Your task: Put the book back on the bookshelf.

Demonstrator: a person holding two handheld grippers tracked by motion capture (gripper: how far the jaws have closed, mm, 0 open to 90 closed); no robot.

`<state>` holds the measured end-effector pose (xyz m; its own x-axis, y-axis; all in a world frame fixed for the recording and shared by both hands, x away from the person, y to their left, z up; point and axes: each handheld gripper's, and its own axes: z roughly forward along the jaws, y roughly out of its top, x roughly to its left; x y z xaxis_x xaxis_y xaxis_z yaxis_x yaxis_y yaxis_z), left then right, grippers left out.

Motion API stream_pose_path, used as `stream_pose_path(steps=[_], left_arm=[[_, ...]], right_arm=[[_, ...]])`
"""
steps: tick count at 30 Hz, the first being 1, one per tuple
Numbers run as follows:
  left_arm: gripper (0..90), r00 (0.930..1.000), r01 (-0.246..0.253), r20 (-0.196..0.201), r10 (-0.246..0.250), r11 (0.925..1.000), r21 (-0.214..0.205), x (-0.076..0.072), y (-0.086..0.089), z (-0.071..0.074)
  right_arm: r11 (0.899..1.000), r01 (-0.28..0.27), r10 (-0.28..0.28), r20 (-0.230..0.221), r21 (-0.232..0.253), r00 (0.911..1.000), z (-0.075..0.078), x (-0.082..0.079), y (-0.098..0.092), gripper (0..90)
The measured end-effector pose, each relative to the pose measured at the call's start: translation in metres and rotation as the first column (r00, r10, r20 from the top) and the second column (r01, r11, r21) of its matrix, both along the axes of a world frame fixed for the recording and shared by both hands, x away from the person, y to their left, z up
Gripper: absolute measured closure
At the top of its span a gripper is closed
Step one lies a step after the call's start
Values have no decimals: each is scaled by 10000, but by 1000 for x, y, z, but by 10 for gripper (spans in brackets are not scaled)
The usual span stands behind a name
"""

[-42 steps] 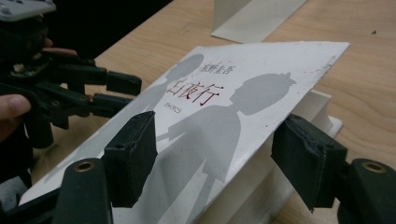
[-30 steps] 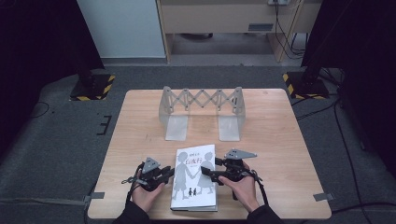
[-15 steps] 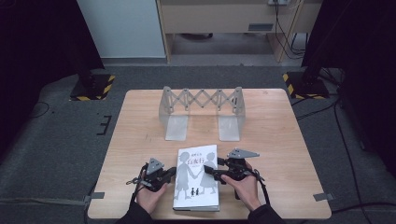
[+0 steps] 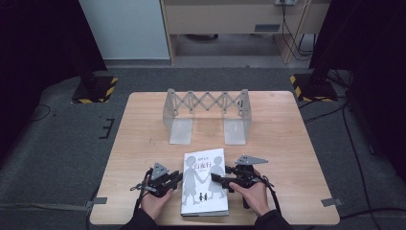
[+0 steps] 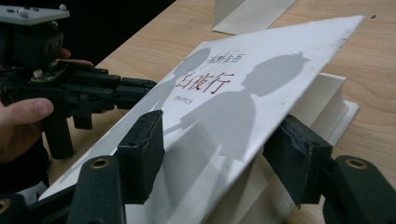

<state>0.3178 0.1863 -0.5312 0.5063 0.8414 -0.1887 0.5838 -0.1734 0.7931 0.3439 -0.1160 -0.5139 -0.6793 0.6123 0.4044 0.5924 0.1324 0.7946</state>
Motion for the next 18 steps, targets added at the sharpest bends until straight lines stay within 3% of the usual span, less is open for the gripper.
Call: stream_pose_path(steps=[3,5,10,13,18], left_arm=[[824,9999,122,-4,-122,9999,-17,-1,-2,1],[852,9999,146,-36,-146,9999,-18,-1,-3,1],[873,9999,147,-27,-148,9998,-146,1,-7,0],[882,9999,170,10,-170,9997,-192,1,-9,0],[884,9998,190,-28,-191,9996,-232,1,-8,-1]], right_arm=[[9998,-133,134,72,-169,9999,0,2,1,359],[9999,-169,169,101,-12,9998,3,4,1,364],[9998,-160,158,202,71,9997,5,7,-1,387],[9998,-96,95,88,199,9999,7,8,-5,468],[9997,-110,115,-265,213,9996,0,9,-5,434]])
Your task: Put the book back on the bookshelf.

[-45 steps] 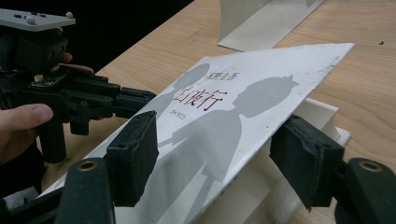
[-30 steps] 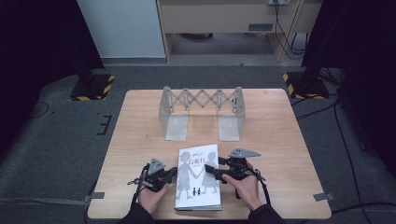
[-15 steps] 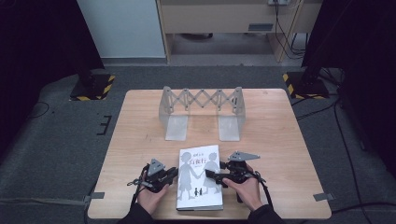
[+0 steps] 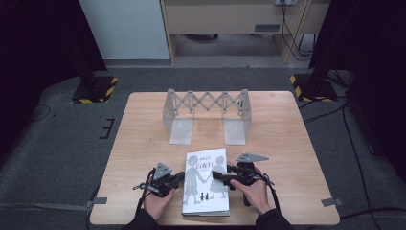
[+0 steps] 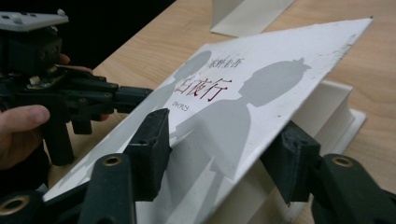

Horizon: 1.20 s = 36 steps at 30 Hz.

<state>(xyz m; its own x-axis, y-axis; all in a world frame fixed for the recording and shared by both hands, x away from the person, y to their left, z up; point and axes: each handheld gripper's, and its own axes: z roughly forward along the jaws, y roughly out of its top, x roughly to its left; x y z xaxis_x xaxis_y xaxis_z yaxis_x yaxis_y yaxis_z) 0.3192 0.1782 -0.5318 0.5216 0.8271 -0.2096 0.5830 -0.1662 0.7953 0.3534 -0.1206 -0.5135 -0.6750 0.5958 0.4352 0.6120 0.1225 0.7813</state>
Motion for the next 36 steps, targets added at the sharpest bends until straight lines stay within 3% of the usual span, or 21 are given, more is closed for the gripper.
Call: stream_pose_path(steps=[4,6,9,12,16,18,20,22,26,30,36], left_arm=[[837,10000,37,60,-37,9999,112,2,2,0],[729,9999,-45,165,39,9993,380,3,5,1],[517,9992,-264,308,252,9988,403,5,10,1],[424,9987,-302,411,295,9994,155,6,13,2],[401,9977,-204,636,219,9995,-236,3,15,7],[370,9978,30,663,23,9968,-800,3,14,10],[361,9980,319,573,-260,9939,-1057,3,12,9],[362,9964,696,541,-649,9936,-888,1,5,8],[389,9932,995,690,-935,9910,-896,1,1,9],[388,9943,980,519,-927,9888,-1128,3,3,7],[389,9939,1044,508,-983,9851,-1367,3,2,6]], right_arm=[[10000,59,-59,-156,-27,9999,-4,0,0,424],[10000,80,-81,-67,-46,9999,-4,0,0,430],[9996,214,-214,-40,167,9998,-3,-1,-1,474],[9984,271,-270,-17,488,9996,0,-2,-3,526],[9967,301,-292,-127,760,9995,2,-2,-5,563],[9959,298,-281,-211,856,9994,1,-1,-5,575],[9952,340,-317,-267,913,9991,2,-1,-6,580],[9951,370,-344,-300,913,9990,2,-1,-5,580],[9953,528,-488,-501,808,9975,1,-1,-4,564],[9980,524,-510,-386,356,9980,-2,-2,-2,510],[9977,472,-457,-321,489,9984,-1,-2,-2,534]])
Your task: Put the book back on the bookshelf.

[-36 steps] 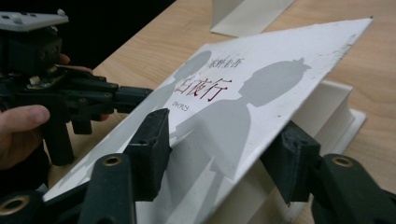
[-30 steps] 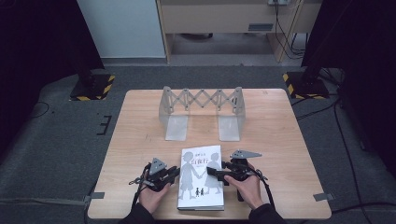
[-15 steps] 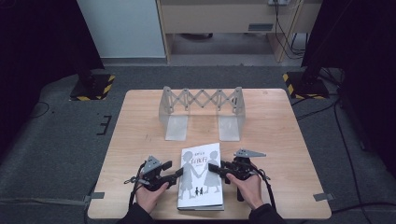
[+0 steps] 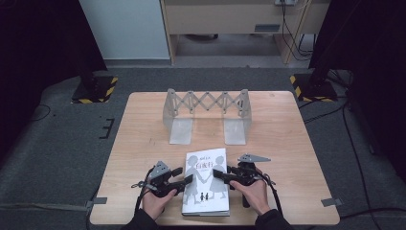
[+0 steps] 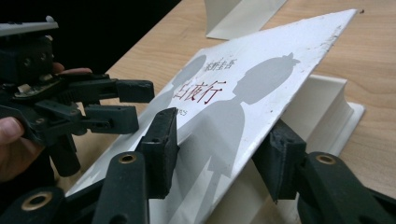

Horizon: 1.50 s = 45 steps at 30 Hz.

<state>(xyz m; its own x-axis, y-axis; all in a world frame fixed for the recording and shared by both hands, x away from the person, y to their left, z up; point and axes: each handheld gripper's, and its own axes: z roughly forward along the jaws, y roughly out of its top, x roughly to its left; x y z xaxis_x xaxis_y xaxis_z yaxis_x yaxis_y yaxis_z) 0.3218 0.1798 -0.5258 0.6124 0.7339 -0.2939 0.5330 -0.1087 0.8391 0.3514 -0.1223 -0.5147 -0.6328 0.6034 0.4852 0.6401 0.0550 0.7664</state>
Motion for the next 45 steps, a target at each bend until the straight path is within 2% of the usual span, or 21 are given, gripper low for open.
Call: stream_pose_path(steps=[2,5,7,9,11,12,14,18,23,29,38,45], left_arm=[[384,10000,-23,26,23,10000,-6,0,1,1],[376,10000,-37,49,37,10000,-44,0,2,2],[368,10000,-35,75,35,10000,-34,0,2,2],[367,10000,-2,64,2,10000,6,0,1,1],[366,10000,33,24,-33,10000,19,0,0,0],[364,10000,28,41,-28,10000,41,0,0,0],[360,10000,15,55,-15,10000,54,0,0,1],[350,9999,6,108,-8,9999,116,1,1,1],[322,9998,40,196,-47,9993,374,1,2,3],[316,9997,-166,196,165,9999,40,1,7,5],[310,9999,-106,121,109,9998,-186,2,7,6],[296,10000,-27,-40,24,9975,-702,3,7,7]], right_arm=[[9999,-28,25,159,171,9999,3,-1,0,554],[9999,-131,127,616,55,9980,10,-2,3,558],[9996,-214,202,729,156,9971,11,-2,4,561],[9996,-229,219,532,186,9983,8,-2,5,541],[9995,-289,292,282,-126,9992,2,-2,7,491],[9995,-304,307,243,-117,9992,0,-2,7,491],[9993,-349,353,250,-154,9991,2,-1,7,491],[9984,-459,478,561,-343,9973,5,-2,10,482],[9992,-375,377,216,-100,9991,2,-1,7,519],[9982,-248,247,23,554,9997,7,1,4,616],[9963,-117,117,-1,856,9999,10,-1,4,659],[9933,-248,251,-9,1125,9997,16,-1,2,694]])
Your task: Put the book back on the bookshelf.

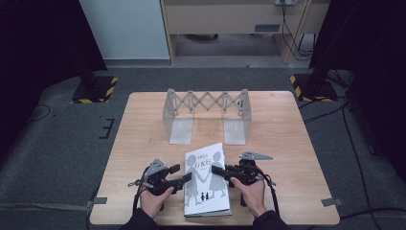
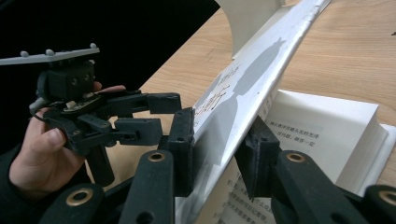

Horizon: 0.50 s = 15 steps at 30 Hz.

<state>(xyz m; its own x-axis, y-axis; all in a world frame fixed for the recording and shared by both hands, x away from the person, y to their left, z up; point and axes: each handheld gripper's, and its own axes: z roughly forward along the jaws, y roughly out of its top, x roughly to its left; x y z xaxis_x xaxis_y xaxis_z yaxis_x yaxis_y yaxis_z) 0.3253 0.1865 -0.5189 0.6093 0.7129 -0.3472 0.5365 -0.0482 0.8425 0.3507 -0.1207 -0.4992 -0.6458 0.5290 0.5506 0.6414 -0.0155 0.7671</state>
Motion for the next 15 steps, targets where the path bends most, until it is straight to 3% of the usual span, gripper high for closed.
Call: stream_pose_path(steps=[4,8,15], left_arm=[[269,9997,253,29,-252,9995,-192,0,-4,1],[244,9984,565,-60,-567,9981,-236,-1,-10,0],[149,9934,1046,-398,-1077,9919,-725,1,-20,-5]], right_arm=[[10000,-30,29,26,77,10000,6,1,-4,714],[9986,13,-21,152,522,9999,15,0,-10,749],[9981,-131,94,615,599,9981,26,-1,-18,754]])
